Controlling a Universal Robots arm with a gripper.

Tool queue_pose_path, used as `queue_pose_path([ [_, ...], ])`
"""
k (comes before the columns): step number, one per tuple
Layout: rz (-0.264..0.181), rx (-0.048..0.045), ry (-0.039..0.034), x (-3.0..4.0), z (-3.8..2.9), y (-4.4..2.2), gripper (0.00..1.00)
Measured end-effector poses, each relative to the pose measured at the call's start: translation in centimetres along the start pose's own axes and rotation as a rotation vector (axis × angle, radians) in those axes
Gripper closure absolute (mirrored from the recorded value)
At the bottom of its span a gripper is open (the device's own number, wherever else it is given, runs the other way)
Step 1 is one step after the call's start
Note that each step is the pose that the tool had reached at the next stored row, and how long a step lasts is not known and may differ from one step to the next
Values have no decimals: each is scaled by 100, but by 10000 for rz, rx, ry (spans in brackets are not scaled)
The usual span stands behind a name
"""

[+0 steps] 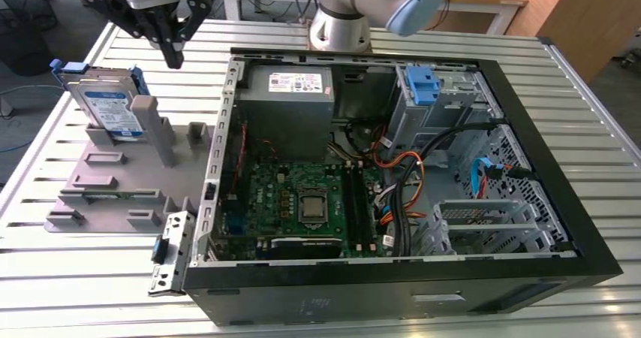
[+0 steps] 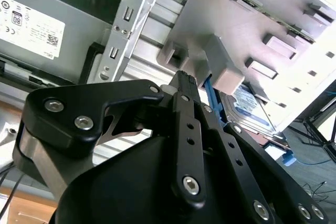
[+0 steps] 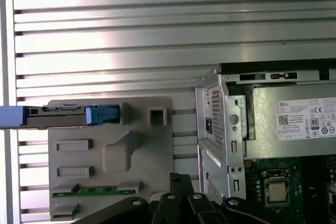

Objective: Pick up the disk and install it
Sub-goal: 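Reach for the disk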

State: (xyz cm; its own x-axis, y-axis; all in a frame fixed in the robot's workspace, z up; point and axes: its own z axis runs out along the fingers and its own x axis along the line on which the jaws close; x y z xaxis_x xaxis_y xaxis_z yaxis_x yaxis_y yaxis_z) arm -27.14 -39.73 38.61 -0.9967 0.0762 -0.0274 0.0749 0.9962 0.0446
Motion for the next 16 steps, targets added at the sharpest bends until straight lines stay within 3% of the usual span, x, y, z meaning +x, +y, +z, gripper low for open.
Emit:
queue_pose_path([
  [9, 0, 0, 0, 252, 17, -11, 89],
  [16, 0, 0, 0, 403, 26, -22, 89],
])
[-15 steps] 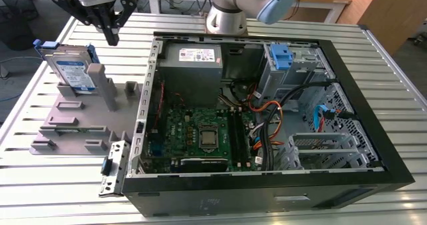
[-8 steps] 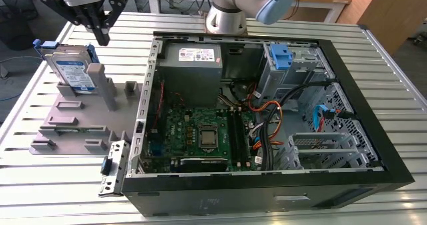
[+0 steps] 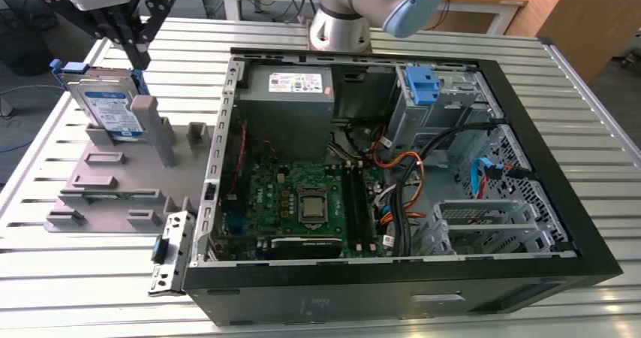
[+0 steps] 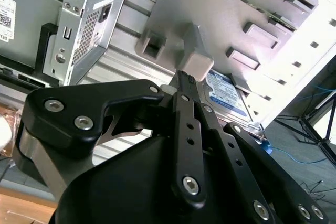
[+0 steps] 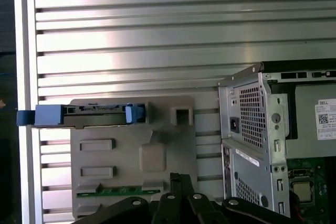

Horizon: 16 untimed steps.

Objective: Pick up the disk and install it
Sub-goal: 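Reach for the disk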

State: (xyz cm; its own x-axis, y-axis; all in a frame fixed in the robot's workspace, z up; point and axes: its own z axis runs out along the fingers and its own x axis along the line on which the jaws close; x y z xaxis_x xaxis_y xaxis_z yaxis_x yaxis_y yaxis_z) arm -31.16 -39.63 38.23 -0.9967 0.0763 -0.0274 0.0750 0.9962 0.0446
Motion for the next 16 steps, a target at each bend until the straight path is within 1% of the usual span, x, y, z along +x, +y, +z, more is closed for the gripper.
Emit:
queue_pose_path([
  [3, 0, -1, -1, 44, 3, -4, 89],
  [12, -1, 0, 1, 47, 2, -4, 89],
  [16, 0, 0, 1, 67, 11, -5, 89],
])
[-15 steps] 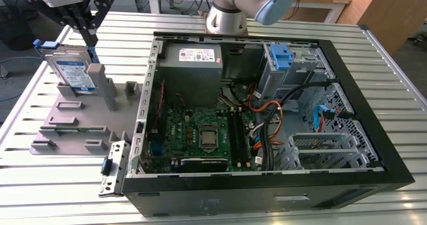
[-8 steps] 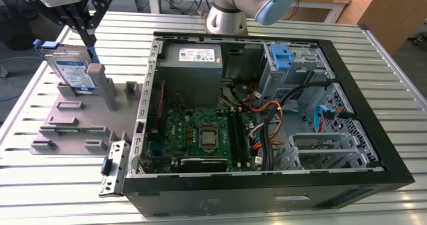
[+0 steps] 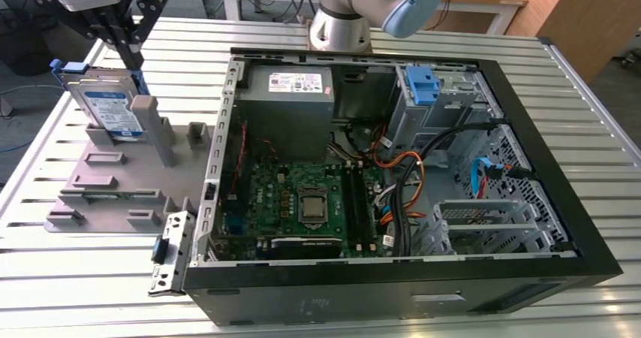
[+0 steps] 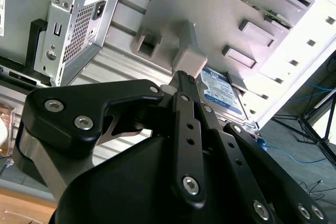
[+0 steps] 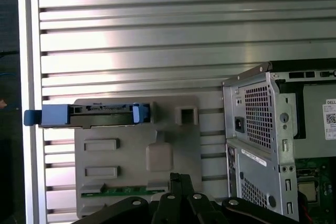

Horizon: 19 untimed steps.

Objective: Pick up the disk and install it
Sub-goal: 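Reach for the disk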

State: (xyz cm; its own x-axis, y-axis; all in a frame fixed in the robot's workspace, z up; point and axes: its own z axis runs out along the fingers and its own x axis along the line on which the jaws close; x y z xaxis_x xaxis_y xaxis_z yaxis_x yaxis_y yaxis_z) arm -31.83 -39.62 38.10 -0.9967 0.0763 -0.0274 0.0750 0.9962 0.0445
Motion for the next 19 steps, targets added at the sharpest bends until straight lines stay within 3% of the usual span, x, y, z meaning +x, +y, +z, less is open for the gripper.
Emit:
queue_pose_path([
  [5, -1, 1, 1, 47, 31, 6, 89],
  [12, 8, 0, -1, 212, 77, 55, 89],
  [19, 18, 0, -1, 308, 126, 99, 89],
])
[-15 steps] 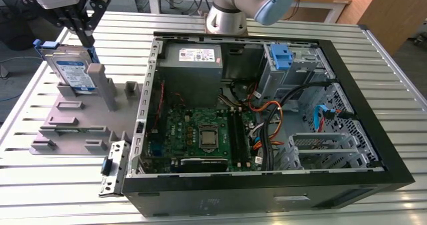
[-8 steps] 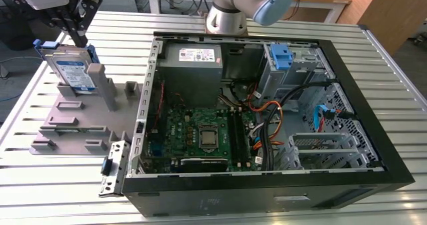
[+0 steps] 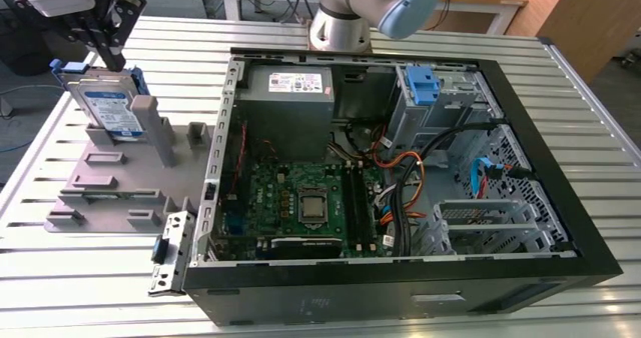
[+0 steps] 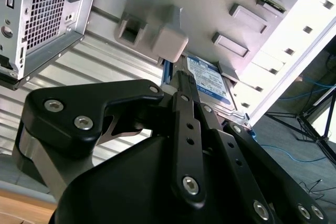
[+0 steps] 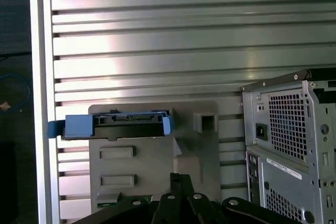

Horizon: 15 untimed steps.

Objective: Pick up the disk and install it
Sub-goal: 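Reach for the disk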

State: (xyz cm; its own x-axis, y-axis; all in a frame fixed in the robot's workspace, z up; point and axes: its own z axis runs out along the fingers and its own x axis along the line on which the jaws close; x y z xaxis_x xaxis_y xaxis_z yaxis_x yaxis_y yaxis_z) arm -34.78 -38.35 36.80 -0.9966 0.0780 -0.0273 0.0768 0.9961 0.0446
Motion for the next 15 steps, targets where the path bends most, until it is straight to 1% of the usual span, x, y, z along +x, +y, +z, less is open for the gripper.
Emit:
queue_pose_path([
  [4, 4, 1, 1, 39, 18, 25, 89],
  [15, 4, -1, -1, 57, 23, 24, 89],
])
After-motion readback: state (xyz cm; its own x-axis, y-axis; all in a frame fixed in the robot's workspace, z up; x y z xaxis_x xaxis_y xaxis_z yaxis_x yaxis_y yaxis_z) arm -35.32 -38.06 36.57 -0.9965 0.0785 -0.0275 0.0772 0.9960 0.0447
